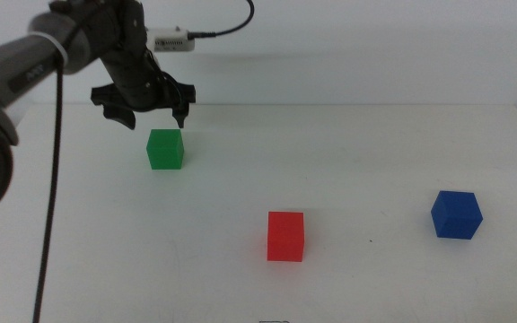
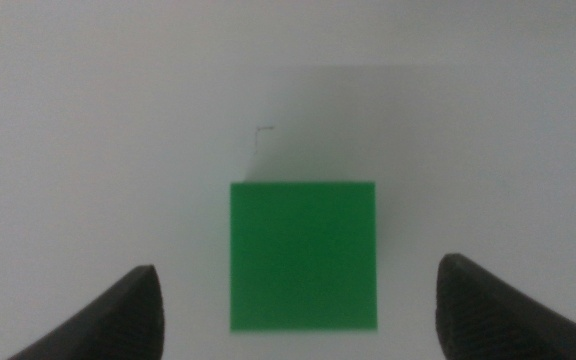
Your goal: Stack red cubes first, then green, then blue cubes in a specific spot.
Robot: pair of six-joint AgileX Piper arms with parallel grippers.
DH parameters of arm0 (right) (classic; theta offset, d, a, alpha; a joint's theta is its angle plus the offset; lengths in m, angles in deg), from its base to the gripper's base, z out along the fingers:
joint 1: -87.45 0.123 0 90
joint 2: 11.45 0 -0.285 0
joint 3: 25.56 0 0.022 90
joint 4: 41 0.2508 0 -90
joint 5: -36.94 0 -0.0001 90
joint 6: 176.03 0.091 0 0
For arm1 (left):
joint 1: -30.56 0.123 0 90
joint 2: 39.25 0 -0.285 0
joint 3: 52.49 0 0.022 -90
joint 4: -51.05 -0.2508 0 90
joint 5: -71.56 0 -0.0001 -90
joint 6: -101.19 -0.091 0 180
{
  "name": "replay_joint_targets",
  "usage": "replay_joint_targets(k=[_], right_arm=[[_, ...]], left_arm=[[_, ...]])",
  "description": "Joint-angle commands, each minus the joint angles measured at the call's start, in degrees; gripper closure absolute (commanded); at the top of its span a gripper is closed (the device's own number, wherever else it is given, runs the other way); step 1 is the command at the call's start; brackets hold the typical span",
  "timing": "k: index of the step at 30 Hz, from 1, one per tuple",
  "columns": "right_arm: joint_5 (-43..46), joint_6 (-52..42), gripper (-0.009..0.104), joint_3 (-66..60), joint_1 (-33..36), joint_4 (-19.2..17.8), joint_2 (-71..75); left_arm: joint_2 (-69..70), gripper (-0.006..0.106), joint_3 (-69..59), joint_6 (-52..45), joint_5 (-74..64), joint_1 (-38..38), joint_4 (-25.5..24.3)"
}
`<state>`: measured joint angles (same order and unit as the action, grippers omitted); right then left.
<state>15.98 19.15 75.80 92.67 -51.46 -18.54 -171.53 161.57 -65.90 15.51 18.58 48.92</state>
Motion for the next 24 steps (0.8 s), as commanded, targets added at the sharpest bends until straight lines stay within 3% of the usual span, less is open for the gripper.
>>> replay_joint_targets(k=[1,19,24], right_arm=[[2.61,-0.76,0.001,0.46,-0.41,-1.31,0.86],[2.61,-0.76,0.001,0.46,-0.41,-1.31,0.86],[2.61,-0.76,0.001,0.46,-0.41,-1.31,0.86]], left_arm=[[2.42,0.007,1.8,0.07,3.72,0.04,0.39],[-3.68,0.009,1.87,0.07,7.91,0.04,0.88],[-4.21,0.031,1.87,0.12,7.84,0.04,1.02]])
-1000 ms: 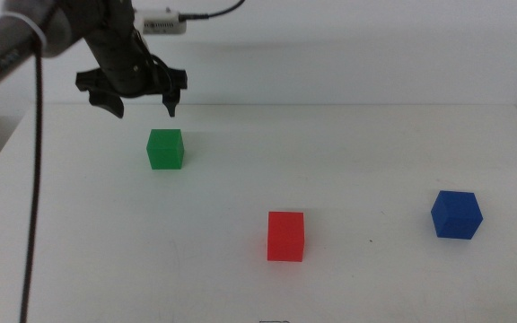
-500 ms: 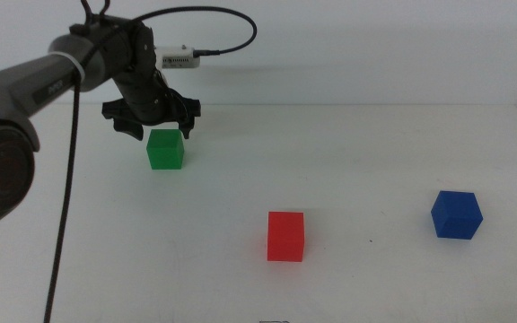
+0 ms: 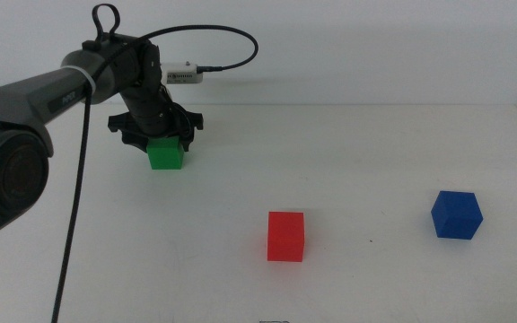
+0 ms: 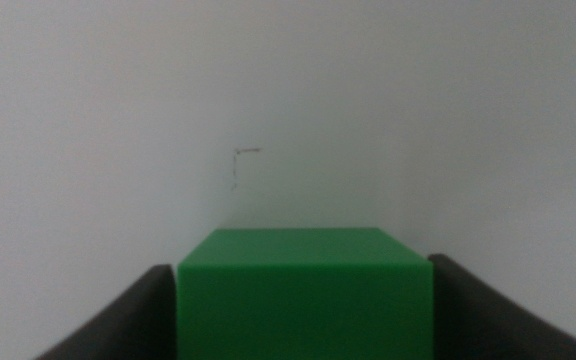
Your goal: Stack red cubes first, then green, then blue cubes in a specific spot.
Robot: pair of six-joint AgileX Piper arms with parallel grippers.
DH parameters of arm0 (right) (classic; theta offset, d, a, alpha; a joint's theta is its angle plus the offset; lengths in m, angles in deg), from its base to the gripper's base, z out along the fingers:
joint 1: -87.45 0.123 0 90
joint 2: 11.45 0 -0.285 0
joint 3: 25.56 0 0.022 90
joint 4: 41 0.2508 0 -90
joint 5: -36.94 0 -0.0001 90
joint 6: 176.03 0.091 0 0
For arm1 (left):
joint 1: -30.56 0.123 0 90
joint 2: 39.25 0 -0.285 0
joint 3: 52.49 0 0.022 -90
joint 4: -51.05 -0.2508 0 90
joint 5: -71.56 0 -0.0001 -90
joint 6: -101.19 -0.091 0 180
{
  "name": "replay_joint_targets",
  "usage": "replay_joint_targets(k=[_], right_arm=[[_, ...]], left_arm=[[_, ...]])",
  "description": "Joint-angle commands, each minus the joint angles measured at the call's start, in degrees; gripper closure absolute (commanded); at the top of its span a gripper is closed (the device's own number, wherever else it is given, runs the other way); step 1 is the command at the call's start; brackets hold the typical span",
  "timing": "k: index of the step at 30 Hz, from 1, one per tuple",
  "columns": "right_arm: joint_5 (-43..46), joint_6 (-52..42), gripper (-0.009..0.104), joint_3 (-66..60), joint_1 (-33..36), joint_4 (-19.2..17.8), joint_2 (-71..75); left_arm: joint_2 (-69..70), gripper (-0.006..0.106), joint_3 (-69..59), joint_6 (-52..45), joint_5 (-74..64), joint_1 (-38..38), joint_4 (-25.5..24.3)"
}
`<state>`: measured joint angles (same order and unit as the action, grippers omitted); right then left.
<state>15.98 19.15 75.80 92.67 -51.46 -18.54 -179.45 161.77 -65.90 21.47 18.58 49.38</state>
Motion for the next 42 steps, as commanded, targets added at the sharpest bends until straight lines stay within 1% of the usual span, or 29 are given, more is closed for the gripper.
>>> replay_joint_targets(k=[1,6,8,9,12,14,16,21,23,28,33,38,42], right_arm=[[2.61,-0.76,0.001,0.46,-0.41,-1.31,0.86],[2.61,-0.76,0.001,0.46,-0.41,-1.31,0.86],[2.61,-0.76,0.001,0.46,-0.41,-1.31,0.86],[2.61,-0.76,0.001,0.46,-0.41,-1.31,0.86],[2.61,-0.76,0.001,0.46,-0.41,-1.31,0.86],[2.61,-0.76,0.001,0.46,-0.41,-1.31,0.86],[2.61,-0.76,0.001,0.46,-0.41,-1.31,0.86],[2.61,-0.76,0.001,0.46,-0.41,-1.31,0.86],[2.61,-0.76,0.001,0.46,-0.41,-1.31,0.86],[2.61,-0.76,0.001,0.46,-0.41,-1.31,0.86],[2.61,-0.76,0.001,0.46,-0.41,-1.31,0.86],[2.61,-0.76,0.001,0.46,-0.41,-1.31,0.86],[2.61,-0.76,0.001,0.46,-0.41,-1.31,0.86]], left_arm=[[3.71,0.036,1.67,0.12,1.88,0.04,0.67],[3.96,0.074,1.67,-0.24,0.9,-0.01,1.67],[4.6,0.085,1.67,-1.12,0.2,-0.01,2.23],[5.21,0.09,1.67,-1.66,-0.23,-0.01,2.81],[8.18,0.099,1.67,-1.81,-2.51,-0.12,3.43],[10.6,0.099,1.5,-0.48,-4.93,-0.69,2.77],[12.99,0.099,1.5,1.18,-7.98,-1.82,0.97],[20.64,0.098,-2.24,8.06,-9.61,-8.62,-9.18],[23.94,0.098,-5.26,12.49,-9.36,-11.26,-11.65],[31.59,0.098,-14.07,20.24,-8.78,-17.92,-13.17],[36.82,0.098,-20.86,28.68,-9.09,-25.36,-15.91],[37.35,0.098,-22.61,36.72,-8.2,-31.35,-18.18],[35.23,0.098,-21.72,39.96,-7.53,-34.45,-17.77]])
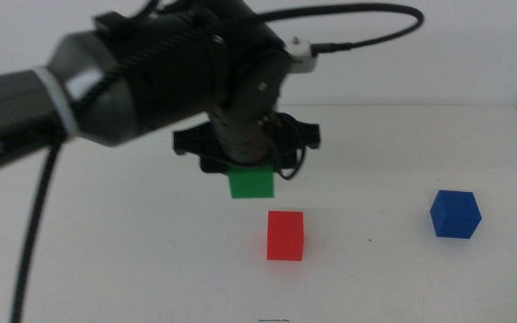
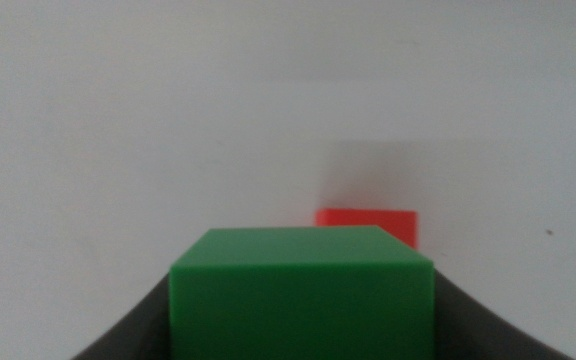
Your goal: Stack red cubes first, then green, then blue cubes in a specific spot.
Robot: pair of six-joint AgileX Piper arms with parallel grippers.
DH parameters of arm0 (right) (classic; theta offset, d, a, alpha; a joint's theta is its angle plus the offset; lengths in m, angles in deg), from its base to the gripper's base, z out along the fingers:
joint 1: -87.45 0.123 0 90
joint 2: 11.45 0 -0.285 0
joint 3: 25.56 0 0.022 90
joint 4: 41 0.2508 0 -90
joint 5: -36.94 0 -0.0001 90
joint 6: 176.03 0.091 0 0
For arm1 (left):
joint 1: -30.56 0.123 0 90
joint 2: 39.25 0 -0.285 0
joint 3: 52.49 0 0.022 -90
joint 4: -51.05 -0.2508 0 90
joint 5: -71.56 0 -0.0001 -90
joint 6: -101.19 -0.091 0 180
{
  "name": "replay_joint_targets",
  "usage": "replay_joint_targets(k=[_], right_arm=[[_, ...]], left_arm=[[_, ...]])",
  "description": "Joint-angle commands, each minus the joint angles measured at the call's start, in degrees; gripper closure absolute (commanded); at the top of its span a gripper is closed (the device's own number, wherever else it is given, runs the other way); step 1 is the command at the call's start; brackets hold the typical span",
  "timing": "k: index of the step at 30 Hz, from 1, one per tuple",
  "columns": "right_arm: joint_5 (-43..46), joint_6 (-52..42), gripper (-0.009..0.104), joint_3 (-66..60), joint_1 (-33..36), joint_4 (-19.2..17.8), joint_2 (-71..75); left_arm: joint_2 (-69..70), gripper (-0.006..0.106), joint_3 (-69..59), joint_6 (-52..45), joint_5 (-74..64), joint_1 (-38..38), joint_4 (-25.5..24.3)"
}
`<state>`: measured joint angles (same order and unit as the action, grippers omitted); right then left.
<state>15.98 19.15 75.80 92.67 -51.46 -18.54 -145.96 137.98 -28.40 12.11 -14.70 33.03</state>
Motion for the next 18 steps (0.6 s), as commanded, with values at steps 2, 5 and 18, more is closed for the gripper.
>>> replay_joint_targets(k=[2,5,18], right_arm=[[2.61,-0.76,0.001,0.46,-0.41,-1.31,0.86],[2.61,-0.76,0.001,0.46,-0.41,-1.31,0.86],[2.61,-0.76,0.001,0.46,-0.41,-1.31,0.86]], left_arm=[[0.36,0.098,2.87,2.83,1.82,-1.77,-0.78],[-1.56,0.098,4.35,2.83,1.97,-2.47,-0.35],[-8.82,0.098,6.12,2.02,5.29,-2.64,0.36]])
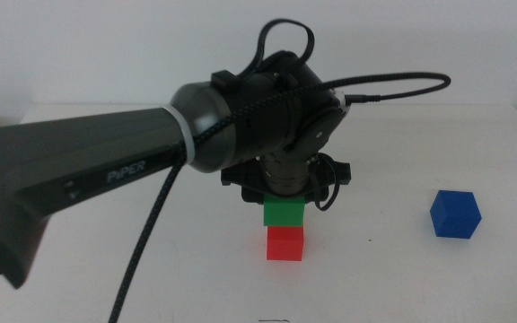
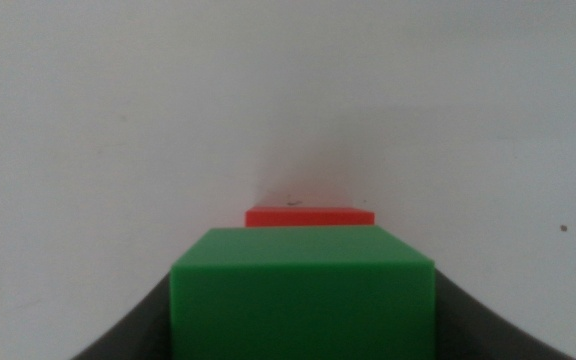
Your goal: Stack red cubes first, then green, then blue cubes in a specific spot.
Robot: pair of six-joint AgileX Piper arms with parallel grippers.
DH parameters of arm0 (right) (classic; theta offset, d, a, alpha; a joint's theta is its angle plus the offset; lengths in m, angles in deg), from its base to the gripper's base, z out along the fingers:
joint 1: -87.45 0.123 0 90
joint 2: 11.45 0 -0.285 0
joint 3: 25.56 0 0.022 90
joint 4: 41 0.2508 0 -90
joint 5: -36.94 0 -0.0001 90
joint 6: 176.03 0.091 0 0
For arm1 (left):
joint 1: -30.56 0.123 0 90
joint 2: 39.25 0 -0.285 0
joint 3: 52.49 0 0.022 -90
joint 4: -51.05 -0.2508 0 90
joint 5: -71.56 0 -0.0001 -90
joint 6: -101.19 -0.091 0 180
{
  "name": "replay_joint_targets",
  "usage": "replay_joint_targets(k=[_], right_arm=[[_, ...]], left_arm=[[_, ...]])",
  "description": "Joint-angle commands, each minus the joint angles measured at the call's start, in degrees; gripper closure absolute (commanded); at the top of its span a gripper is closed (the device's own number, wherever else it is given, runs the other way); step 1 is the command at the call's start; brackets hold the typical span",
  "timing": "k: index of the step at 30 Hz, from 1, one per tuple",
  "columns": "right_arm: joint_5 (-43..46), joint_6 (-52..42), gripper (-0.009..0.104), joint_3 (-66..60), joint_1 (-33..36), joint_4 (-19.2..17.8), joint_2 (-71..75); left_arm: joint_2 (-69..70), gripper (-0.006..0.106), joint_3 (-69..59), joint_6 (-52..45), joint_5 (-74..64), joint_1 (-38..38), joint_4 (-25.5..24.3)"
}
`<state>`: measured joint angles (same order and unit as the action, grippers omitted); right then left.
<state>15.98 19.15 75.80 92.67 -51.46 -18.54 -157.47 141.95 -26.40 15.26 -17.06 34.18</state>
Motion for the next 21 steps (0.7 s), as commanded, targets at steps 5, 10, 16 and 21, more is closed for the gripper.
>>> replay_joint_targets(k=[5,10,16,21], right_arm=[[2.61,-0.76,0.001,0.46,-0.41,-1.31,0.86],[2.61,-0.76,0.001,0.46,-0.41,-1.31,0.86],[2.61,-0.76,0.001,0.46,-0.41,-1.35,0.86],[2.61,-0.76,0.001,0.46,-0.41,-1.35,0.86]], left_arm=[[1.76,0.098,2.15,-0.03,2.66,-0.28,-0.58],[1.53,0.098,2.15,-0.72,2.81,0.71,0.86],[1.46,0.098,2.15,-4.92,3.46,2.5,4.81],[1.16,0.098,2.15,-4.92,5.15,2.66,4.83]])
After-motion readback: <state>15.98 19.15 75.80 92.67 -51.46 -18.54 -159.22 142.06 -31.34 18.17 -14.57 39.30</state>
